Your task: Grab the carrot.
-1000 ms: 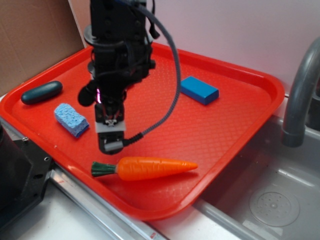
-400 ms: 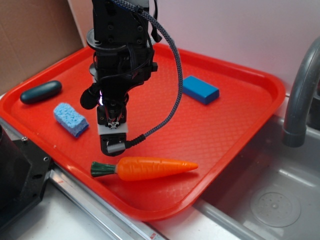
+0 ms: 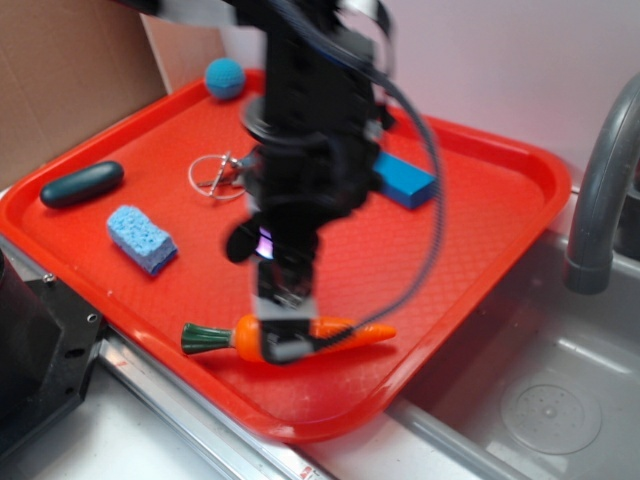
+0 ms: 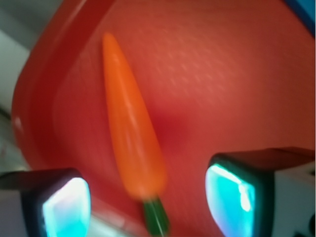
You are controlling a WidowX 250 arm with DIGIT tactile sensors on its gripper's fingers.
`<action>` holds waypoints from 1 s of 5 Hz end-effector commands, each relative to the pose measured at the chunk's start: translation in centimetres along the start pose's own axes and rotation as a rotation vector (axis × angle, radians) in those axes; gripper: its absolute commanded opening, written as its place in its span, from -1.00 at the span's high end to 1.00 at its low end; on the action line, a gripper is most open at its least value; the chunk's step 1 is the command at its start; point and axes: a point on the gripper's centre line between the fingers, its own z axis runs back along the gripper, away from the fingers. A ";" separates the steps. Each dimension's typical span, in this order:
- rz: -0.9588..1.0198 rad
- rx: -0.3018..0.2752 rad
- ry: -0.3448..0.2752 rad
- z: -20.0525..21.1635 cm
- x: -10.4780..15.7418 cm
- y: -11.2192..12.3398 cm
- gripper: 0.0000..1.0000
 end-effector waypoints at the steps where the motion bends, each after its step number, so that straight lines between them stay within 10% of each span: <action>1: -0.015 -0.005 0.065 -1.9 0.7 0.6 -1.00; 2: -0.008 -0.030 0.104 -3.0 0.4 0.5 -1.00; 3: 0.006 -0.040 0.099 -2.9 0.2 0.2 1.00; 5: 0.032 -0.023 0.087 -2.0 -0.4 -0.2 1.00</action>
